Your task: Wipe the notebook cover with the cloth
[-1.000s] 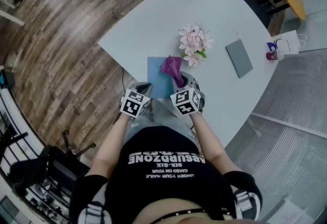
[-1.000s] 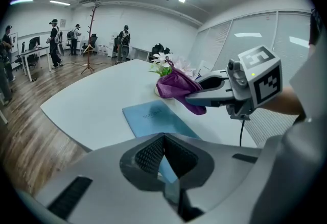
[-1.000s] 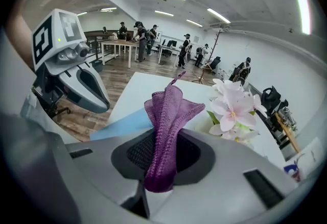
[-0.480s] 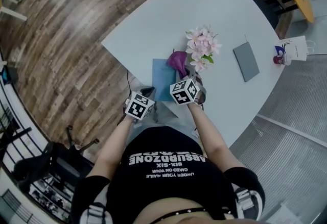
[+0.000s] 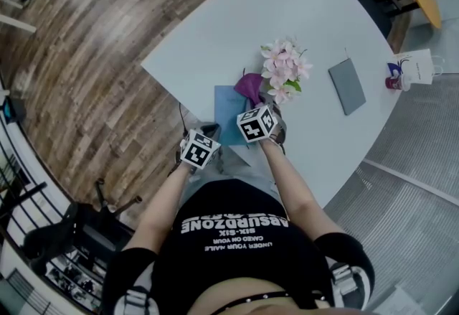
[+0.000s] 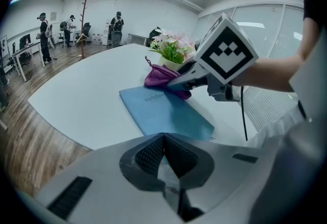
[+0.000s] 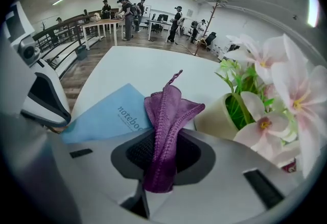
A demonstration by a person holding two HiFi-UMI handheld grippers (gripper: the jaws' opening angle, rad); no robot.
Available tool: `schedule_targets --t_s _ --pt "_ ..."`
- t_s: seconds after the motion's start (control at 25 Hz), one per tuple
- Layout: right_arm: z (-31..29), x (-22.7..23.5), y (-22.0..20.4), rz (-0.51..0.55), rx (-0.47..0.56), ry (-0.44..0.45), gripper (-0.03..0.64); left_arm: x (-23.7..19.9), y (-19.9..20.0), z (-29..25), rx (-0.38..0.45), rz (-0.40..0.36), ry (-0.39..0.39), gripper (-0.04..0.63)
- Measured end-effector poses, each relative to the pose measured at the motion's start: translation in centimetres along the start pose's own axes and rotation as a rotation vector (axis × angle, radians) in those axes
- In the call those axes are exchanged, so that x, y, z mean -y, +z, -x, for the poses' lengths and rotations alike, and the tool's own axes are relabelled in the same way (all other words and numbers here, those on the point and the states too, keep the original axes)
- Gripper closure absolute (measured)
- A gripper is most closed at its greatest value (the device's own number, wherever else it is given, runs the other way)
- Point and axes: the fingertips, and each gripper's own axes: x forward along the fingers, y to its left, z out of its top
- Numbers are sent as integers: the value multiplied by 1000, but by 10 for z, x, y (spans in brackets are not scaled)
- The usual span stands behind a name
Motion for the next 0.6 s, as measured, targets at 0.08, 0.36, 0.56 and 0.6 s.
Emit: schedule_targets --t_s 0.08,0.36,0.56,0.6 --pt "-2 -2 0 0 -5 4 529 0 -1 -4 -10 -8 -4 580" --pt "-4 -3 3 -15 -12 27 529 -1 -6 -12 -49 -39 -12 580" --pt "-6 -6 5 -20 -19 32 529 -1 -6 -13 -54 -46 -32 580" --pt "-7 -6 6 -21 -22 32 528 -1 -6 -13 -55 -46 -36 580"
